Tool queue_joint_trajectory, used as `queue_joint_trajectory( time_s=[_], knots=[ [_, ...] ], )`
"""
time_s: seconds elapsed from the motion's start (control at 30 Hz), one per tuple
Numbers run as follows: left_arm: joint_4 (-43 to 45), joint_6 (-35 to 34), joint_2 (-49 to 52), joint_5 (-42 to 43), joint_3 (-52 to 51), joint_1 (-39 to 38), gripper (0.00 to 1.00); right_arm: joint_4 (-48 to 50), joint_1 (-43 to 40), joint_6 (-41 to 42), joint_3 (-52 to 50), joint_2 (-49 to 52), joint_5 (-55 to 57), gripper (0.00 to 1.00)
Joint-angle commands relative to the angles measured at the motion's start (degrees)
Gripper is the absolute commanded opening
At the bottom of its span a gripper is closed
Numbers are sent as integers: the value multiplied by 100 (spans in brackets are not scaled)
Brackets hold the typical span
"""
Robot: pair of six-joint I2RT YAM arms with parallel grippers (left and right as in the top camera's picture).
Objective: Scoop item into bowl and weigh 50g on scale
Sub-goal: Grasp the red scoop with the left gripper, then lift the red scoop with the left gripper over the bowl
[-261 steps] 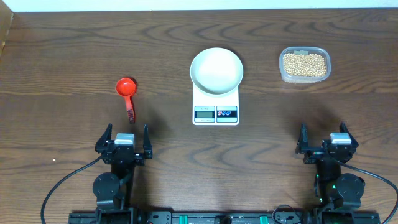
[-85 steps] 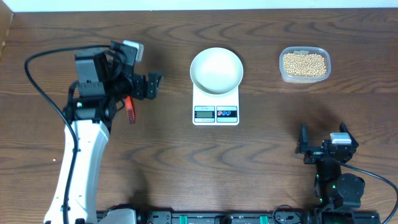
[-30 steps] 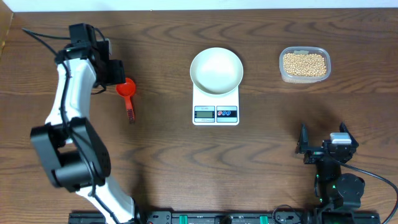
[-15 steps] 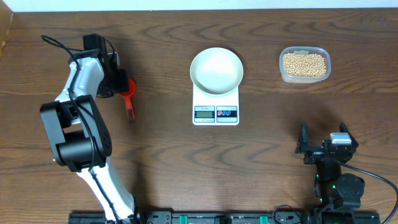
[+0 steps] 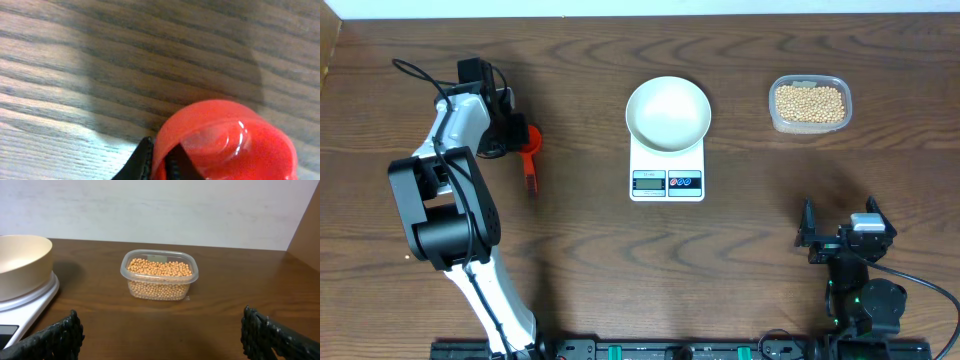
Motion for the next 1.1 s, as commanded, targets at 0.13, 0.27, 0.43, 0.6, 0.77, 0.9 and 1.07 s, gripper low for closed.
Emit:
queue_joint_trajectory(
  time_s=[0.13, 0.27, 0.43, 0.6, 0.77, 0.9, 1.07],
  knots=[
    [52, -85, 101, -66, 90, 9, 7, -11, 28, -4, -17, -26, -50, 99],
    [70, -682, -179, -63, 197, 50, 7, -11, 28, -4, -17, -26, -48, 99],
    [66, -2319, -903, -57, 334, 144, 7, -11, 28, -4, -17, -26, -48, 99],
    [-92, -4813, -1775, 219, 332, 125, 7, -11, 28, -4, -17, -26, -50, 99],
    [-343, -6640, -2319, 1331, 330, 98, 7, -11, 28, -4, -17, -28, -50, 99],
    [-323, -7326, -2406, 1917, 330, -138, 7, -11, 28, -4, -17, -28, -50, 99],
    [-321, -7469, -2404, 1961, 330, -699, 8, -11, 28, -4, -17, -26, -50, 99]
  ],
)
